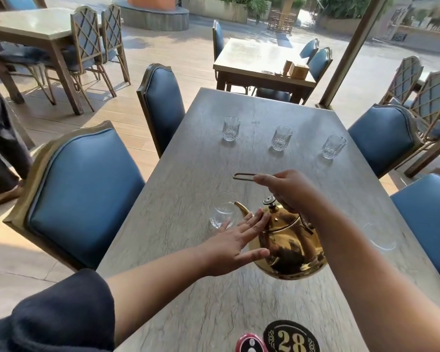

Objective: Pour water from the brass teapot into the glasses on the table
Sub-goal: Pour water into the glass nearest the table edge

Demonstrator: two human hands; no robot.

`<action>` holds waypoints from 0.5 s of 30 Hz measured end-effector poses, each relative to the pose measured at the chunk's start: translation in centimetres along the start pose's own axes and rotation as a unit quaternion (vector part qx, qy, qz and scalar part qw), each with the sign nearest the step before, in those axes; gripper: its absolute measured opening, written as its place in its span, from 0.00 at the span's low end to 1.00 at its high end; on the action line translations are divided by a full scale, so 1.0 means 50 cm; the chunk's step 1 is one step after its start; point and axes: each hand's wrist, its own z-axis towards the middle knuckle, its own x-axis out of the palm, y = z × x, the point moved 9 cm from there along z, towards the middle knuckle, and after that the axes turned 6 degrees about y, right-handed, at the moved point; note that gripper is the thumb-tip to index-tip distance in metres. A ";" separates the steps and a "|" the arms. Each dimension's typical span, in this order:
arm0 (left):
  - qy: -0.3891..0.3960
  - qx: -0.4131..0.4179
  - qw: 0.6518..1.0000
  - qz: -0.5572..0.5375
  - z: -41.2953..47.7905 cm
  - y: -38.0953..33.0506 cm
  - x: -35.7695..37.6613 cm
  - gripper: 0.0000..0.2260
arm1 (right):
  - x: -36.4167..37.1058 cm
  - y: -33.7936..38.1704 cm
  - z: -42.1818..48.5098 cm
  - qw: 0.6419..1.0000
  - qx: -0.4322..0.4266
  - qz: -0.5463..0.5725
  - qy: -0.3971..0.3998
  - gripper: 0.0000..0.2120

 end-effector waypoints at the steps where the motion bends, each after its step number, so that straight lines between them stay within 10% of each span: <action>1: -0.001 0.000 1.000 0.001 0.001 0.001 0.000 0.30 | -0.001 0.001 0.000 1.000 0.000 -0.001 -0.001 0.23; 15: -0.013 -0.001 1.000 0.004 0.005 0.001 0.002 0.30 | 0.000 0.004 -0.001 1.000 -0.002 -0.008 0.013 0.20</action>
